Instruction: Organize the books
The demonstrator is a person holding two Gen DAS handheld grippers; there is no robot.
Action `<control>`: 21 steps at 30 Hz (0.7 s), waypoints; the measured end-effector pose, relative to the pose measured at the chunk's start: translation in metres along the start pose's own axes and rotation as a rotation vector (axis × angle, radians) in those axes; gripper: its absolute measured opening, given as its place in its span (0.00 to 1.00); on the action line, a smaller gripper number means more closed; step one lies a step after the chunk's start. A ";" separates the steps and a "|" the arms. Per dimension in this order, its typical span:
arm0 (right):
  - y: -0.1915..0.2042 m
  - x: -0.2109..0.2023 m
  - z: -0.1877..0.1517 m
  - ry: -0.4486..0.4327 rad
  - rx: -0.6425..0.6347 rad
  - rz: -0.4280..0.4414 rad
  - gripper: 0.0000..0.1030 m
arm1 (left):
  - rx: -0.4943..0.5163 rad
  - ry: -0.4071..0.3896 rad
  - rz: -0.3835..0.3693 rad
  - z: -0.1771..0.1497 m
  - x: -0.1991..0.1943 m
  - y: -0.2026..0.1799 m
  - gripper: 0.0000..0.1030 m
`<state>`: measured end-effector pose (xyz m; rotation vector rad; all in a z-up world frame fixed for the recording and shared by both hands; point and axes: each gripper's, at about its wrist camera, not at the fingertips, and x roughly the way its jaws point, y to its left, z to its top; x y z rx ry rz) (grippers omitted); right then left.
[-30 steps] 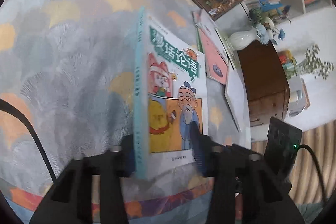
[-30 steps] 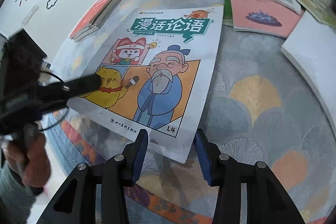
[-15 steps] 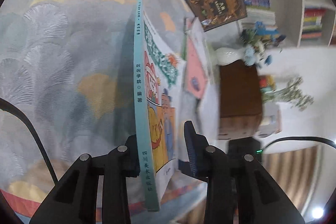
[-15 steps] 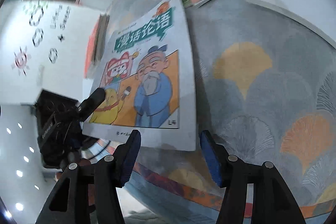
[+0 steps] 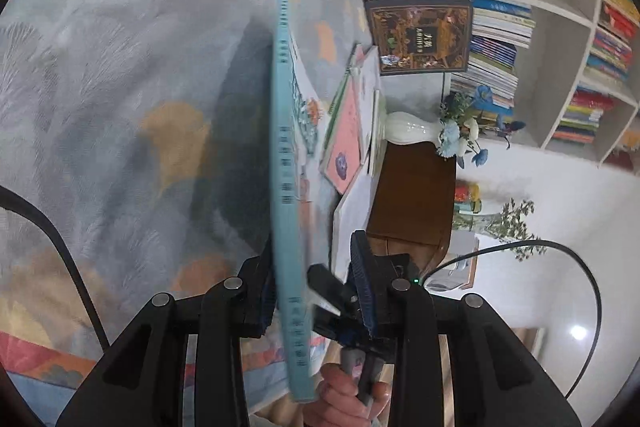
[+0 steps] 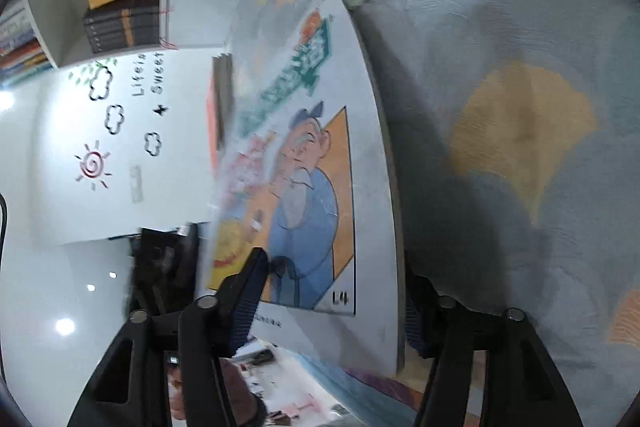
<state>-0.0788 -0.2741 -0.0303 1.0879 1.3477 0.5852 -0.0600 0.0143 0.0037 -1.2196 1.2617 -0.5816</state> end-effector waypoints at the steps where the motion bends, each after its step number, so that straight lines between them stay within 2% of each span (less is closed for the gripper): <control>1: 0.005 -0.002 -0.002 -0.011 -0.022 -0.013 0.43 | 0.015 -0.002 0.024 0.000 0.000 0.000 0.28; 2: 0.011 -0.003 -0.003 -0.018 -0.048 -0.032 0.35 | 0.042 -0.004 0.062 -0.001 0.000 -0.002 0.28; 3: 0.017 -0.005 -0.006 -0.032 -0.092 -0.076 0.33 | 0.069 -0.005 0.101 -0.002 0.000 -0.003 0.28; 7: 0.054 0.002 -0.017 -0.077 -0.298 -0.289 0.33 | 0.153 -0.010 0.236 -0.006 0.002 -0.011 0.28; 9: 0.071 0.009 -0.025 -0.089 -0.410 -0.378 0.32 | 0.245 -0.061 0.343 -0.010 -0.001 -0.023 0.28; 11: 0.091 0.020 -0.034 -0.099 -0.516 -0.452 0.32 | 0.341 -0.095 0.415 -0.013 -0.005 -0.037 0.28; 15: 0.115 0.042 -0.049 -0.065 -0.654 -0.529 0.32 | 0.435 -0.118 0.475 -0.007 -0.018 -0.050 0.28; 18: 0.135 0.059 -0.061 -0.069 -0.764 -0.602 0.32 | 0.506 -0.142 0.512 -0.004 -0.029 -0.062 0.29; 21: 0.156 0.070 -0.071 -0.080 -0.843 -0.637 0.31 | 0.576 -0.160 0.524 0.000 -0.042 -0.076 0.29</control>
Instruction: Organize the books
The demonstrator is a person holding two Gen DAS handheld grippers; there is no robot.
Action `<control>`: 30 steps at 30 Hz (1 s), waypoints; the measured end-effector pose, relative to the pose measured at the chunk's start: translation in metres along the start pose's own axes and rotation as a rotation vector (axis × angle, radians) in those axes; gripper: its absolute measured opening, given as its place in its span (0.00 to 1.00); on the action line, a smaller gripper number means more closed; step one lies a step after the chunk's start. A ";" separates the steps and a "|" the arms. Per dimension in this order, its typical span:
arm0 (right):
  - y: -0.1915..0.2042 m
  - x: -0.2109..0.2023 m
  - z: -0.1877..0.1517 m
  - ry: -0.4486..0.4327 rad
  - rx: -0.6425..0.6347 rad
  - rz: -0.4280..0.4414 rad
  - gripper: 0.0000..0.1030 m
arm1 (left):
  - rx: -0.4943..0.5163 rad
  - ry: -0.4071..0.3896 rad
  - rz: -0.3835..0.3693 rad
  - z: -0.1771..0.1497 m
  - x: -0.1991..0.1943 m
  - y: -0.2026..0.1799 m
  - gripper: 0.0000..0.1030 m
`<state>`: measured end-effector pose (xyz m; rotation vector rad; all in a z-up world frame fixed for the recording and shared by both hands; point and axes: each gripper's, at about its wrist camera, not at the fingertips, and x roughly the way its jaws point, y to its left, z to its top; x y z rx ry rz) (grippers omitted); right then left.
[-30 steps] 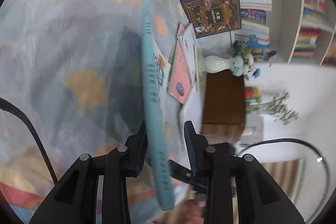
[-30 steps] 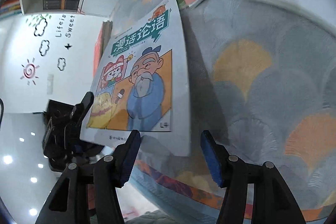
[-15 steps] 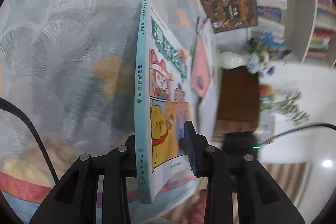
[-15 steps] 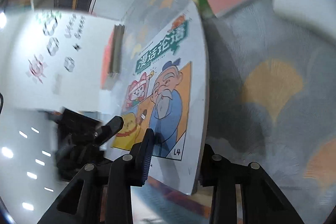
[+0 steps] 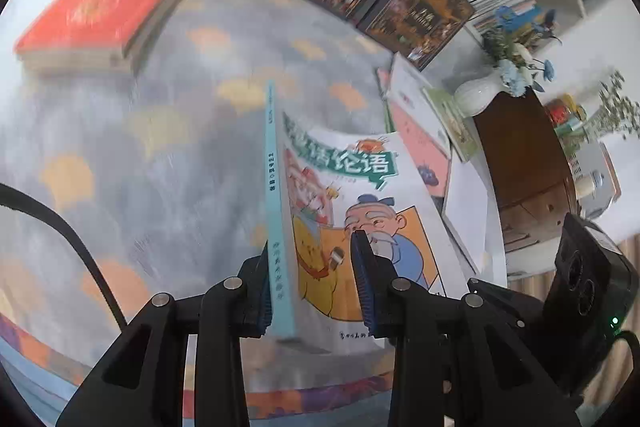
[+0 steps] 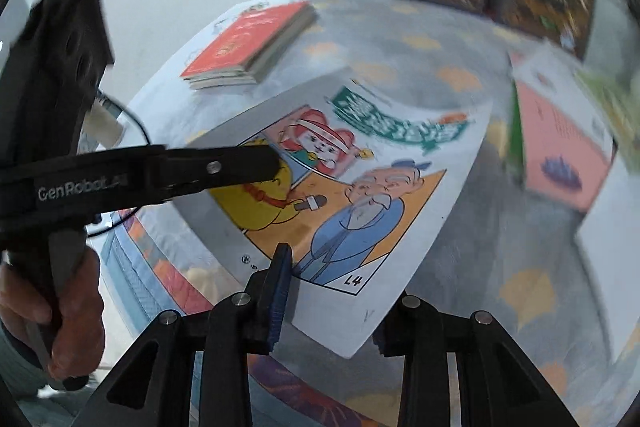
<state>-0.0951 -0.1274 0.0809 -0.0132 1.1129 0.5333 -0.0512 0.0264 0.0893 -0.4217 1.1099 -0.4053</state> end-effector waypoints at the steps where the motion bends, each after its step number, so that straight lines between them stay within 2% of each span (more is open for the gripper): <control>1: 0.000 -0.004 0.001 -0.007 -0.004 0.000 0.31 | 0.007 -0.006 -0.009 0.004 -0.006 0.004 0.29; 5: 0.021 -0.008 0.028 -0.039 -0.032 -0.017 0.32 | 0.002 -0.050 -0.049 0.027 -0.032 0.023 0.29; 9: 0.057 0.002 0.075 -0.092 -0.082 -0.027 0.32 | -0.033 -0.131 -0.062 0.058 -0.062 0.058 0.29; 17: 0.117 0.057 0.170 -0.129 -0.146 -0.003 0.33 | -0.155 -0.225 -0.049 0.121 -0.097 0.151 0.29; 23: 0.140 0.120 0.228 -0.099 -0.126 -0.027 0.34 | -0.152 -0.235 -0.019 0.164 -0.087 0.206 0.29; 26: 0.142 0.142 0.243 -0.070 -0.097 -0.048 0.34 | -0.171 -0.206 -0.036 0.185 -0.070 0.231 0.29; 30: 0.144 0.159 0.255 -0.047 -0.064 -0.079 0.34 | -0.205 -0.187 -0.057 0.193 -0.058 0.249 0.29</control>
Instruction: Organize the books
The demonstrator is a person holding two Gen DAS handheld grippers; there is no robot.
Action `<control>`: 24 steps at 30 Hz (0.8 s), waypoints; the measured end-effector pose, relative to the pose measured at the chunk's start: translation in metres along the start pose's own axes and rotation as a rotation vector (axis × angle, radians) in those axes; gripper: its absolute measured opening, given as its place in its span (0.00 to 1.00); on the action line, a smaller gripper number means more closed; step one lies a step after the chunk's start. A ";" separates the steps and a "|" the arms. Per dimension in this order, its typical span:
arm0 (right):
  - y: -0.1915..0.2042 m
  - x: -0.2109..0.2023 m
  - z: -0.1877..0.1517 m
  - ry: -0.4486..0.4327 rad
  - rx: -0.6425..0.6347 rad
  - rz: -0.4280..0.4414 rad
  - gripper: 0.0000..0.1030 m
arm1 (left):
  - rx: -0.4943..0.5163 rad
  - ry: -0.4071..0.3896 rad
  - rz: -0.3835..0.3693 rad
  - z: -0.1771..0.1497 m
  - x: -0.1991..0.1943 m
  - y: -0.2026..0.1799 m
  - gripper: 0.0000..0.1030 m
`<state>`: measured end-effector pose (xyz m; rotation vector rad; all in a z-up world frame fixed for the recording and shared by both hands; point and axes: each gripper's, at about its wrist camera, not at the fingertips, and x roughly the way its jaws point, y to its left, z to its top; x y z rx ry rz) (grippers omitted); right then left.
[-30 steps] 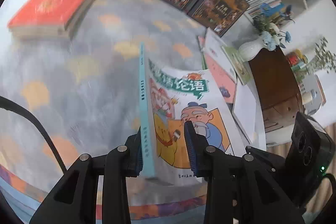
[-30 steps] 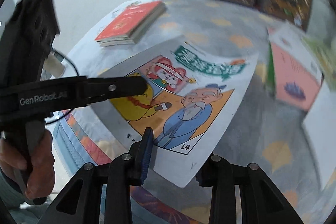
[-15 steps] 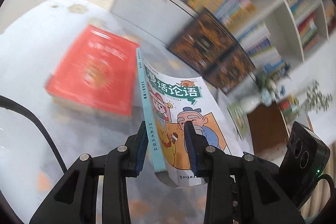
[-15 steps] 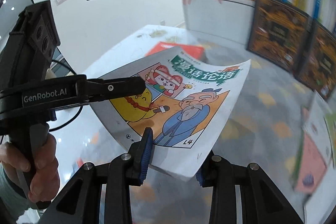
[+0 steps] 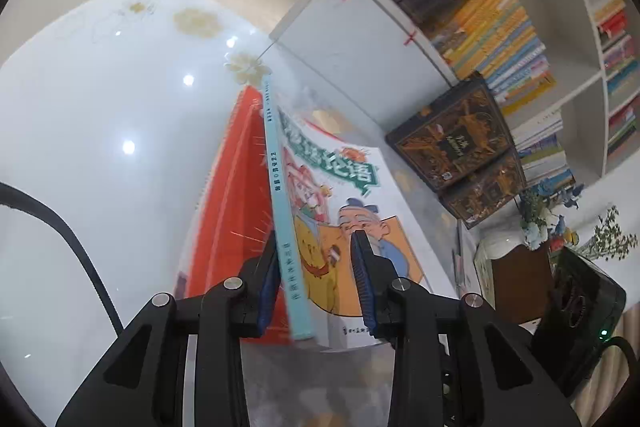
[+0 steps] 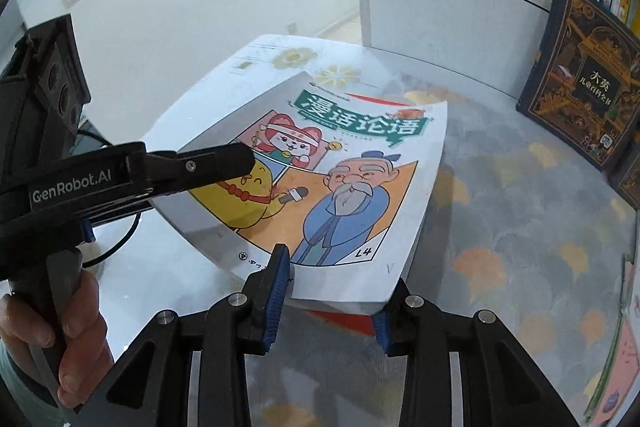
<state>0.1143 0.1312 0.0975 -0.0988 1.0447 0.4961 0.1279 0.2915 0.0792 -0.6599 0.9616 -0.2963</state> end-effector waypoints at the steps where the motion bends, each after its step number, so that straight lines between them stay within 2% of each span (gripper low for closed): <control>1: 0.002 0.003 0.002 0.005 -0.001 -0.006 0.34 | -0.004 0.002 0.004 0.001 0.002 0.003 0.29; 8: 0.013 0.019 -0.002 0.072 -0.011 -0.023 0.34 | -0.056 0.017 0.058 0.002 -0.001 0.031 0.29; 9: 0.011 0.021 -0.004 0.087 -0.004 -0.037 0.34 | -0.056 0.024 0.071 0.001 -0.001 0.035 0.32; 10: 0.007 0.024 -0.007 0.102 0.011 -0.043 0.35 | -0.051 0.033 0.085 0.000 -0.003 0.038 0.32; 11: 0.001 0.027 -0.011 0.120 0.032 -0.040 0.40 | -0.042 0.039 0.096 -0.003 -0.006 0.041 0.32; 13: -0.014 0.029 -0.026 0.152 0.107 -0.001 0.41 | -0.030 0.037 0.125 -0.010 -0.014 0.045 0.32; 17: -0.036 0.007 -0.076 0.150 0.194 0.117 0.42 | -0.015 0.022 0.183 -0.029 -0.037 0.048 0.32; 20: -0.049 -0.007 -0.116 0.165 0.217 0.111 0.42 | -0.006 0.039 0.201 -0.049 -0.051 0.040 0.33; 22: -0.068 -0.018 -0.150 0.176 0.267 0.115 0.42 | 0.015 0.040 0.221 -0.064 -0.057 0.026 0.38; 24: -0.086 -0.029 -0.177 0.185 0.321 0.127 0.42 | 0.058 0.018 0.305 -0.080 -0.058 0.006 0.42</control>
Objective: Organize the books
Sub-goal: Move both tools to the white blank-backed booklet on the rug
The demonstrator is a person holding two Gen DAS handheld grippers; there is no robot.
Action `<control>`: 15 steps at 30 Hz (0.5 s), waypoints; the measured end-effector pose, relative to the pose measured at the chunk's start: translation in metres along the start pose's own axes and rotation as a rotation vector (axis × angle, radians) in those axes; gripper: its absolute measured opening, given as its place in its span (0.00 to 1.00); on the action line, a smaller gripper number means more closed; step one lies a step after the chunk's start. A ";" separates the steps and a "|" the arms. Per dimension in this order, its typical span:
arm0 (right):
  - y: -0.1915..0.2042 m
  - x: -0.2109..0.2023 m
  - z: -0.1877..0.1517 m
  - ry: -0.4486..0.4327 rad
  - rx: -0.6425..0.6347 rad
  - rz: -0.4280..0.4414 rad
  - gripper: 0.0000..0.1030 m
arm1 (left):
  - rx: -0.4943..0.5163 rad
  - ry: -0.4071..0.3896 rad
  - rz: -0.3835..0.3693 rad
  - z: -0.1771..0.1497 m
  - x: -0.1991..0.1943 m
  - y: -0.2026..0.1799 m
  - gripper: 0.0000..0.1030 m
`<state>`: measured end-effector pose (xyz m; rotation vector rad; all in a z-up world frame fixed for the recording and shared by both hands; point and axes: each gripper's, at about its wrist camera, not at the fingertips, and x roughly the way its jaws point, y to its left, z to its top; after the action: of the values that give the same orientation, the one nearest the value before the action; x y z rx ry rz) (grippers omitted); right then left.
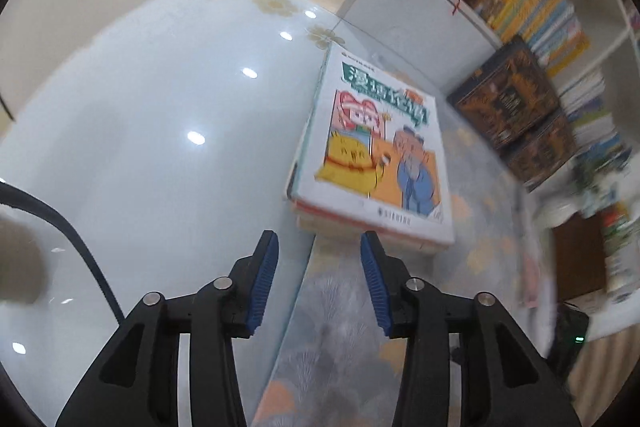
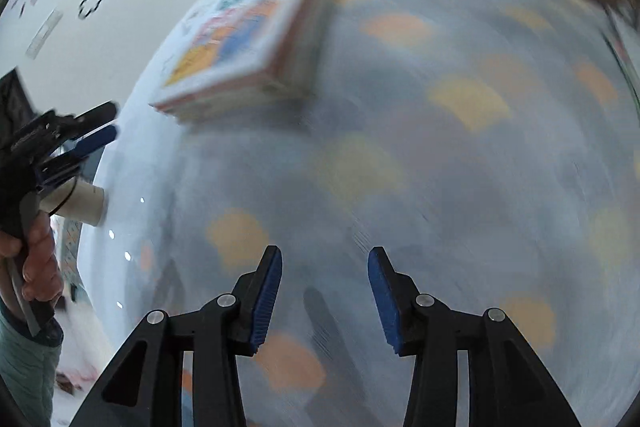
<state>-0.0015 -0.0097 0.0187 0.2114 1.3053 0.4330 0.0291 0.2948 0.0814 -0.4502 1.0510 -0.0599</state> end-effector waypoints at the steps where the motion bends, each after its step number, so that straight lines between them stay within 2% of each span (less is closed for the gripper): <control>1: -0.015 -0.006 -0.011 0.010 0.024 0.032 0.42 | 0.020 -0.012 0.035 -0.007 -0.002 -0.012 0.44; 2: -0.027 -0.015 -0.020 0.009 0.034 0.054 0.42 | 0.035 -0.028 0.057 -0.014 -0.004 -0.026 0.46; 4: -0.046 -0.034 -0.031 -0.010 0.033 0.034 0.42 | 0.045 -0.035 0.053 -0.024 -0.004 -0.050 0.53; 6: -0.065 -0.056 -0.039 -0.038 0.030 0.007 0.43 | 0.057 -0.030 0.015 -0.033 0.000 -0.081 0.71; 8: -0.087 -0.079 -0.048 -0.078 0.050 -0.020 0.49 | 0.094 -0.032 -0.008 -0.042 0.005 -0.117 0.72; 11: -0.129 -0.113 -0.064 -0.133 0.111 -0.033 0.49 | 0.174 -0.035 -0.049 -0.056 0.013 -0.178 0.72; 15: -0.190 -0.156 -0.088 -0.192 0.206 -0.093 0.49 | 0.284 0.025 -0.142 -0.089 0.031 -0.257 0.72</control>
<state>-0.0808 -0.2547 0.0599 0.3545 1.1652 0.1930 0.0115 0.0247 0.1185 -0.2657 1.0149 -0.3379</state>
